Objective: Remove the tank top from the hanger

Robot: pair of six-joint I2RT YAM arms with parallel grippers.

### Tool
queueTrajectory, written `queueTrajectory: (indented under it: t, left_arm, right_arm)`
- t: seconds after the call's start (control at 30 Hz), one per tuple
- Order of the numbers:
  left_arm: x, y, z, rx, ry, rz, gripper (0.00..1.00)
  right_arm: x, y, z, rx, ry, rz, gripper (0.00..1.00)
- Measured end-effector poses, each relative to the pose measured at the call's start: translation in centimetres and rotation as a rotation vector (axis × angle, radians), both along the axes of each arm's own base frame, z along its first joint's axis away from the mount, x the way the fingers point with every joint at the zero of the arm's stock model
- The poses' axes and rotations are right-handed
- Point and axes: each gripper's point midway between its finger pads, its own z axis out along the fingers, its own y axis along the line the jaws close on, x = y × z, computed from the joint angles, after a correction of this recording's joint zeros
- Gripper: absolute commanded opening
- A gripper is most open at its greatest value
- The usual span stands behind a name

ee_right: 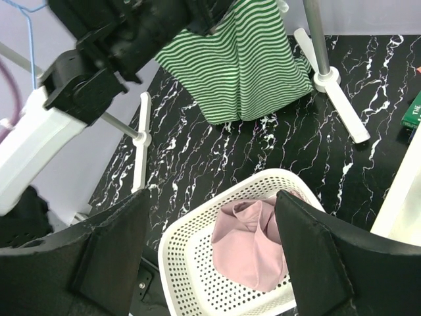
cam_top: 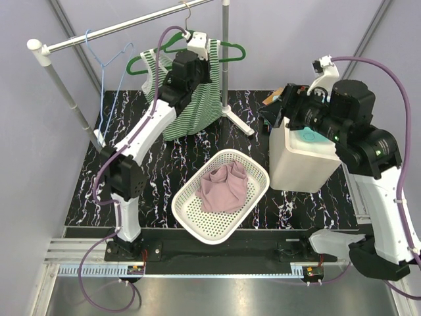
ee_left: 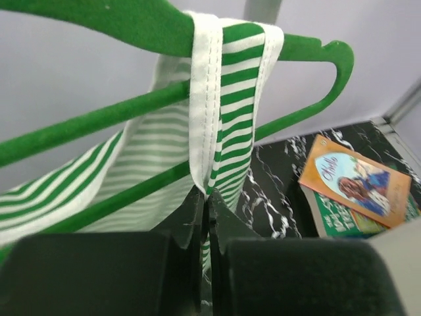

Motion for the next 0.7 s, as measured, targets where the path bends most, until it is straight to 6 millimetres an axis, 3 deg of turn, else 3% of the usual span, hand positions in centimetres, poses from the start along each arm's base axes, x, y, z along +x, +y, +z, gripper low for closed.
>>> queueTrajectory:
  t: [0.17, 0.47, 0.7]
  left_arm:
    - [-3.5, 0.5, 1.0, -0.031, 0.044, -0.059, 0.0]
    - [-10.3, 2.8, 6.0, -0.111, 0.013, -0.108, 0.0]
    - [-13.1, 4.0, 5.5, -0.114, 0.031, -0.122, 0.0]
  right_arm:
    - [2.7, 1.1, -0.3, -0.025, 0.017, -0.005, 0.82]
    - [9.9, 4.1, -0.6, -0.088, 0.01, 0.005, 0.88]
    - [15.3, 5.2, -0.7, -0.122, -0.031, 0.025, 0.88]
